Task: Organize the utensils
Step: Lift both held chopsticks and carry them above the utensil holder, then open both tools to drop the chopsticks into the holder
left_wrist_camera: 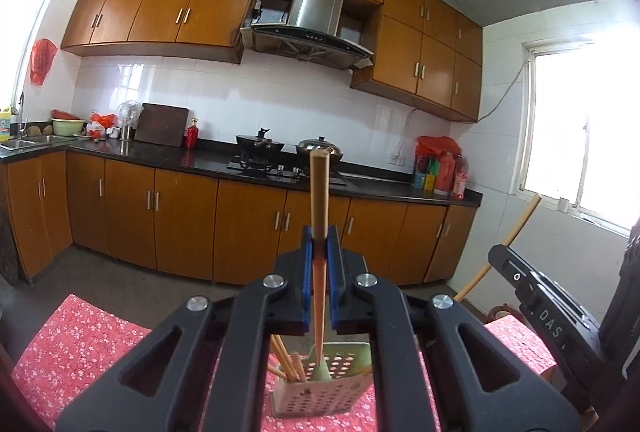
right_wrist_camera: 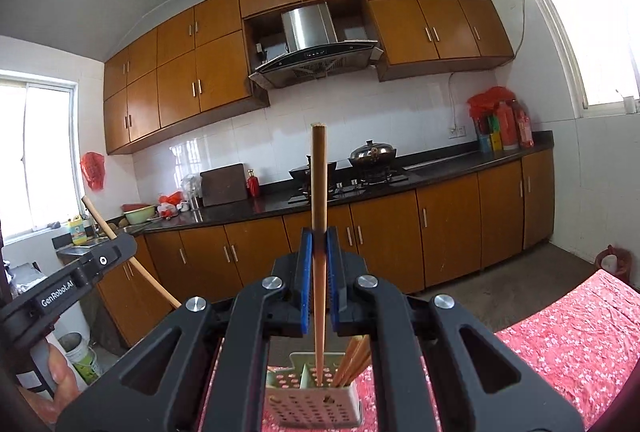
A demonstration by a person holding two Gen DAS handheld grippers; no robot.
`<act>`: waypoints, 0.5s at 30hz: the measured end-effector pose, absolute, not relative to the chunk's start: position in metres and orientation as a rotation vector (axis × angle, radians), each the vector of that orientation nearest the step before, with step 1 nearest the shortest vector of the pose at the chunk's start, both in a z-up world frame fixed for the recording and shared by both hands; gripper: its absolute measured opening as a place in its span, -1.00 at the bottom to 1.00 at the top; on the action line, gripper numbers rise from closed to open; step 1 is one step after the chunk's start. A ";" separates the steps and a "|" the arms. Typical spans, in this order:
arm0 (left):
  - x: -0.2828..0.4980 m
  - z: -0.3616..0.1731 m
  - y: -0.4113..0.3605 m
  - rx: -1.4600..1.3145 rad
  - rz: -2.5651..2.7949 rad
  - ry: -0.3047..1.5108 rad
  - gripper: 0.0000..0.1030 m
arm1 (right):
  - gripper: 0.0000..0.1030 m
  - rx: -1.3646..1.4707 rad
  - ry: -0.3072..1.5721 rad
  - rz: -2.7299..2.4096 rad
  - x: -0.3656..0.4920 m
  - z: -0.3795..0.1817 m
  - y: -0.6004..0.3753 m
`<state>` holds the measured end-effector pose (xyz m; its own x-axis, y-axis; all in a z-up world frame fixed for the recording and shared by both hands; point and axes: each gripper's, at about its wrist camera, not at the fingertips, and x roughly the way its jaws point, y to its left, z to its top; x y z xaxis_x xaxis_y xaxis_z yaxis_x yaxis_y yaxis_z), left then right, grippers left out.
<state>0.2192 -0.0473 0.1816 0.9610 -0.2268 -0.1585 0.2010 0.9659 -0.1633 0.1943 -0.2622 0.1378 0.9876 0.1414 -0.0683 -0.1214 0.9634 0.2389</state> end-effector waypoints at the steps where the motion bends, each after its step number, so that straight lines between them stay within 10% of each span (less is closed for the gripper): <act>1: 0.225 0.178 -0.048 -0.147 -0.213 0.183 -0.85 | -0.85 0.232 0.088 0.132 0.197 0.136 -0.260; 12: 0.266 0.141 -0.044 -0.170 -0.199 0.289 -0.85 | -0.80 0.250 0.196 0.163 0.225 0.107 -0.255; 15: 0.263 0.142 -0.038 -0.172 -0.190 0.288 -0.78 | -0.22 0.237 0.203 0.163 0.221 0.108 -0.255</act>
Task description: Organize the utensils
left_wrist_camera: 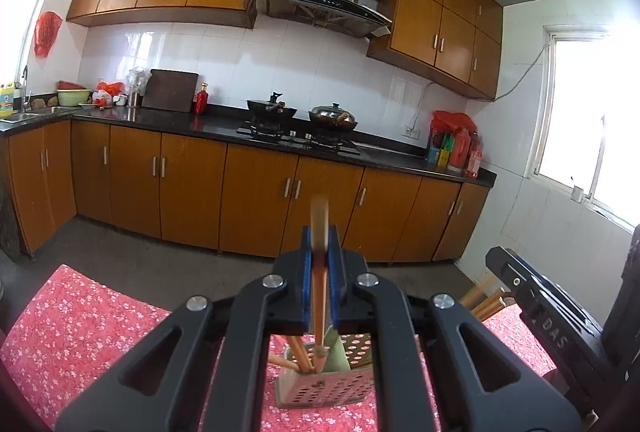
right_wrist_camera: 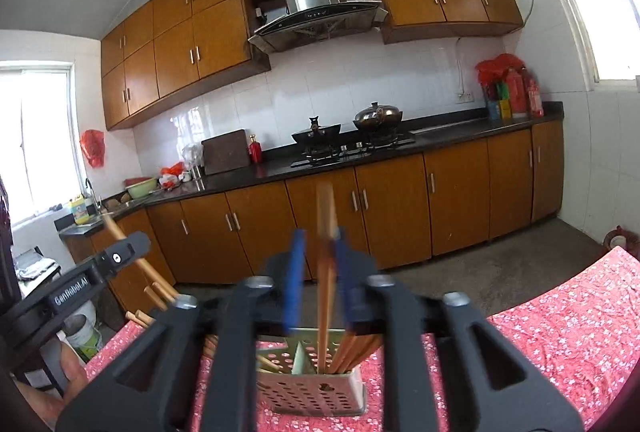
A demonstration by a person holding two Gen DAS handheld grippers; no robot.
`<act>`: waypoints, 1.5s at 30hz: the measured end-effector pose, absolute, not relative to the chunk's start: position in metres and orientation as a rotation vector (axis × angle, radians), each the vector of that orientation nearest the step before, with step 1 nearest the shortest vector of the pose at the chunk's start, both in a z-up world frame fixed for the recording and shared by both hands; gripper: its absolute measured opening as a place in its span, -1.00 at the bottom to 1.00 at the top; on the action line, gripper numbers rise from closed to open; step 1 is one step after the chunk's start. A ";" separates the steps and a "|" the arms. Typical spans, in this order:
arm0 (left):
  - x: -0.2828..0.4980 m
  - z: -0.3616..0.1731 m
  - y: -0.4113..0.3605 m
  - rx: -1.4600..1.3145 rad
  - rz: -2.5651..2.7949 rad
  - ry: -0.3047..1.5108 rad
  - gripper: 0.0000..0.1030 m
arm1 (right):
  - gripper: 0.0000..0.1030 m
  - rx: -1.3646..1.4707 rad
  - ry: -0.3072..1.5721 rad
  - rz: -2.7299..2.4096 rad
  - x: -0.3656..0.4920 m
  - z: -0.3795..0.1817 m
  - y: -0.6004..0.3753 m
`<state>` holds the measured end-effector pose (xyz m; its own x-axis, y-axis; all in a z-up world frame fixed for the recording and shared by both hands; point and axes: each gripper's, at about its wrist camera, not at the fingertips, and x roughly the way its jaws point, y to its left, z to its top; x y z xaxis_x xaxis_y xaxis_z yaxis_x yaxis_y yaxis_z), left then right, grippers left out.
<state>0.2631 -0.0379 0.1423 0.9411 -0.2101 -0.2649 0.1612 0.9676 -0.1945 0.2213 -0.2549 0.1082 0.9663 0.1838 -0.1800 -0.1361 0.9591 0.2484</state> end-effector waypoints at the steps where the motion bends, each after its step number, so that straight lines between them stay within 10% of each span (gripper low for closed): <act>1: 0.261 0.143 -0.036 -0.173 -0.189 0.287 -0.76 | -0.18 0.233 0.192 0.156 0.217 0.109 -0.256; 6: 0.245 0.153 -0.022 -0.200 -0.171 0.276 -0.54 | -0.17 0.241 0.192 0.143 0.205 0.117 -0.264; 10: 0.223 0.158 -0.009 -0.187 -0.146 0.264 -0.34 | 0.21 0.214 0.194 0.118 0.186 0.122 -0.266; 16: 0.173 0.140 0.014 -0.115 -0.099 0.280 0.35 | 0.88 0.122 0.232 0.072 0.145 0.109 -0.261; 21: 0.123 0.104 0.022 -0.046 -0.072 0.305 0.89 | 0.97 0.040 0.241 0.014 0.104 0.089 -0.248; 45: 0.015 0.000 0.014 0.045 -0.003 0.349 0.92 | 0.97 0.036 0.342 -0.029 0.013 -0.002 -0.223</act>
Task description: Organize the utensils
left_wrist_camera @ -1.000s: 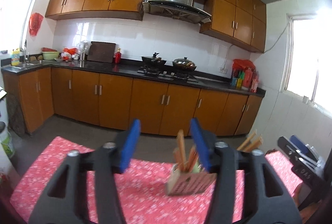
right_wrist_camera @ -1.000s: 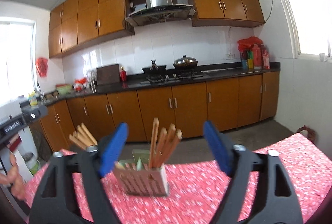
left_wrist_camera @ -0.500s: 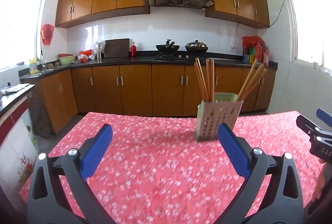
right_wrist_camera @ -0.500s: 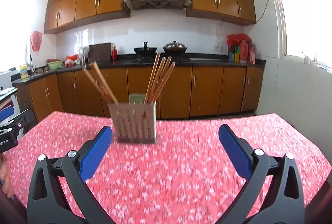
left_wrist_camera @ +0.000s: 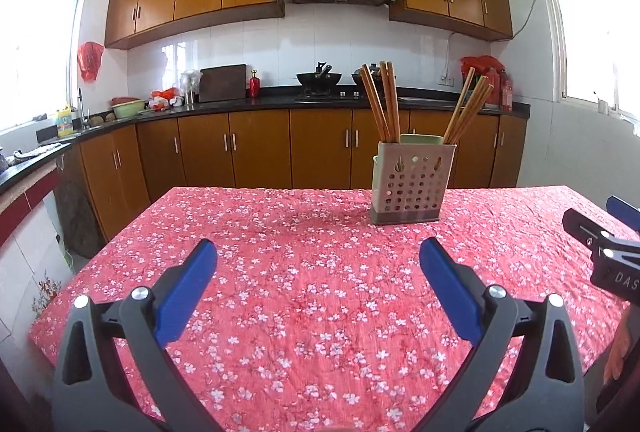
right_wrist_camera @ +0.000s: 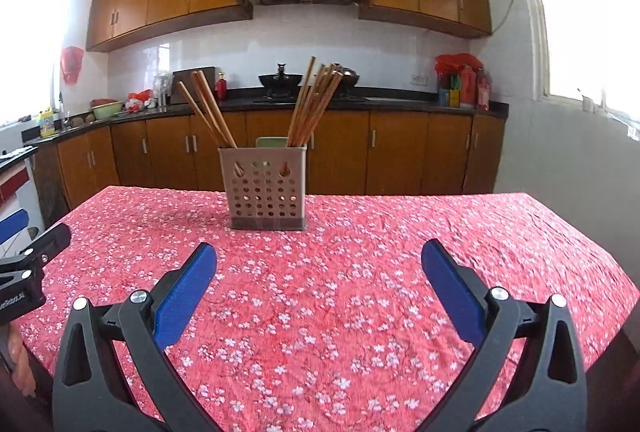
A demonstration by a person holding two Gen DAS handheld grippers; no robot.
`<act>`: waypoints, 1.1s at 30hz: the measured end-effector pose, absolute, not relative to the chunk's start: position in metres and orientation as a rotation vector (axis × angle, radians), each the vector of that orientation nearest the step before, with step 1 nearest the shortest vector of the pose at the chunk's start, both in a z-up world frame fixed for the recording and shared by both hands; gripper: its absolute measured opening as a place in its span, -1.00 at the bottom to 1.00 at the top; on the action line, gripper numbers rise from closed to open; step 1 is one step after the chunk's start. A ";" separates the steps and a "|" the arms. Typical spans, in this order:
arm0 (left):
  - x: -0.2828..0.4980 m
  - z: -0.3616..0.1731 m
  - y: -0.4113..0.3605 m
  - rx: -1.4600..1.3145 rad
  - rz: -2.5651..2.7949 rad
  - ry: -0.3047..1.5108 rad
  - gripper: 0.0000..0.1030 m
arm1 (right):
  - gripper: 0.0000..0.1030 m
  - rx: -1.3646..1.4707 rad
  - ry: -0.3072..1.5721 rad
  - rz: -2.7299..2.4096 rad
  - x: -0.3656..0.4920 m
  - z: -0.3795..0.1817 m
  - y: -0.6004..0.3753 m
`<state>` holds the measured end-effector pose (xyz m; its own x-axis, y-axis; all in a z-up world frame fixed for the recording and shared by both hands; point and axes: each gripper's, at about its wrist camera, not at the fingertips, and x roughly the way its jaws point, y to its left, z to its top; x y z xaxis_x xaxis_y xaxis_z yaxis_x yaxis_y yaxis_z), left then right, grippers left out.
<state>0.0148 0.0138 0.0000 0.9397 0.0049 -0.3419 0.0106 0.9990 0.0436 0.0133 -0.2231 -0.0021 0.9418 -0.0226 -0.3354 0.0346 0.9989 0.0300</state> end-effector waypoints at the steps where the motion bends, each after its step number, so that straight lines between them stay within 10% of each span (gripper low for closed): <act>1: 0.014 -0.001 0.014 0.049 -0.003 0.350 0.92 | 0.97 0.037 0.341 -0.032 0.011 -0.004 -0.224; 33: 0.009 -0.011 0.005 0.033 -0.018 0.376 0.92 | 0.97 0.012 0.367 -0.046 0.003 -0.020 -0.219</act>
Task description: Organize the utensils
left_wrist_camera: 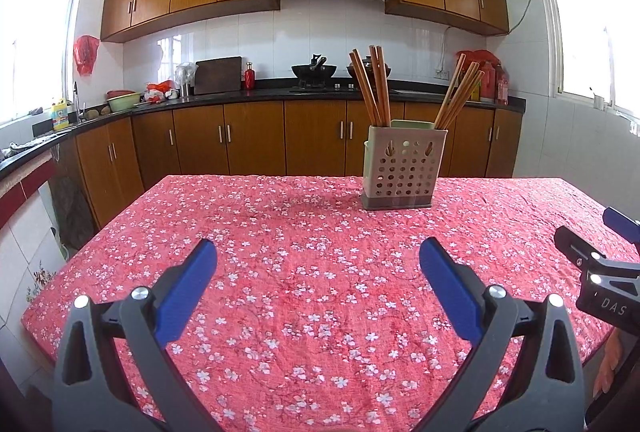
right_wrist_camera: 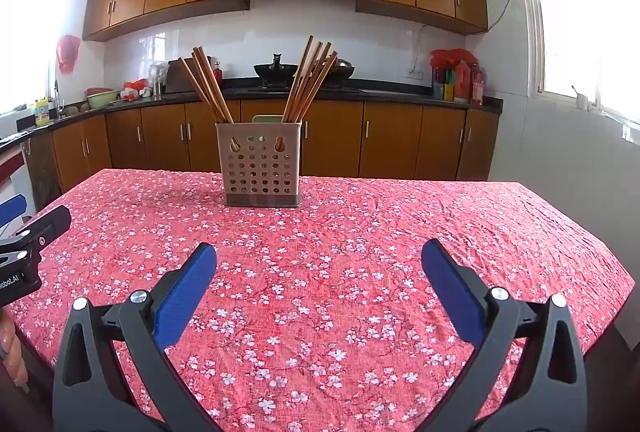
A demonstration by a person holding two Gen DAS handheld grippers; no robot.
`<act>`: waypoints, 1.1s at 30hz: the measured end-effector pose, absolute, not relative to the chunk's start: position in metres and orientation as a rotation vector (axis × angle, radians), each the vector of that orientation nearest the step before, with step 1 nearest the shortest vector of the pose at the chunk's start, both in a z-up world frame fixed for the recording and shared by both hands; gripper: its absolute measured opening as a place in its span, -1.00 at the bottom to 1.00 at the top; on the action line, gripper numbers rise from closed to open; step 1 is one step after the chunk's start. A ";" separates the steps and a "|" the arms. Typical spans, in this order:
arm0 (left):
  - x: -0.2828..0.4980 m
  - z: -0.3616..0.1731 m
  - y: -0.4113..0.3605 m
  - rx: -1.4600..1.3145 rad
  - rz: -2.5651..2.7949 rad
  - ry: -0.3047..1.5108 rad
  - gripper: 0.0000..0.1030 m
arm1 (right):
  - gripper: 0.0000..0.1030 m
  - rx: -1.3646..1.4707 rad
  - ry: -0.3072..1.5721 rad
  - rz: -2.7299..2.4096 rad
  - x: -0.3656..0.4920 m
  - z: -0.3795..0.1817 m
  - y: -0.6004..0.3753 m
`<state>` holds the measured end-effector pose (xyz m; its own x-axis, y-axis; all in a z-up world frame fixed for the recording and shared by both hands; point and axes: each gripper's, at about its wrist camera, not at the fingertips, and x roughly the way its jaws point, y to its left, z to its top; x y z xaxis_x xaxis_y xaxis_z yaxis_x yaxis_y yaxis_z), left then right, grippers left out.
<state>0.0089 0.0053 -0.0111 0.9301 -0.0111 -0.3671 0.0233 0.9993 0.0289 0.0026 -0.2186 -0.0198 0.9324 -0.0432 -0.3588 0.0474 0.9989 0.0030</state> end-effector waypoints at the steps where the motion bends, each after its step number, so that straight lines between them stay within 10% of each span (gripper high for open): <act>1: 0.009 -0.011 0.005 0.033 -0.016 0.375 0.92 | 0.97 0.012 0.367 -0.047 0.003 -0.020 -0.219; 33: 0.012 -0.014 0.001 0.032 -0.020 0.382 0.92 | 0.97 0.031 0.382 -0.053 0.008 -0.023 -0.213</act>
<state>0.0120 0.0009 -0.0143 0.9279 -0.0131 -0.3727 0.0253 0.9993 0.0278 0.0075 -0.2126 -0.0228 0.9266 -0.0454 -0.3734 0.0571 0.9982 0.0204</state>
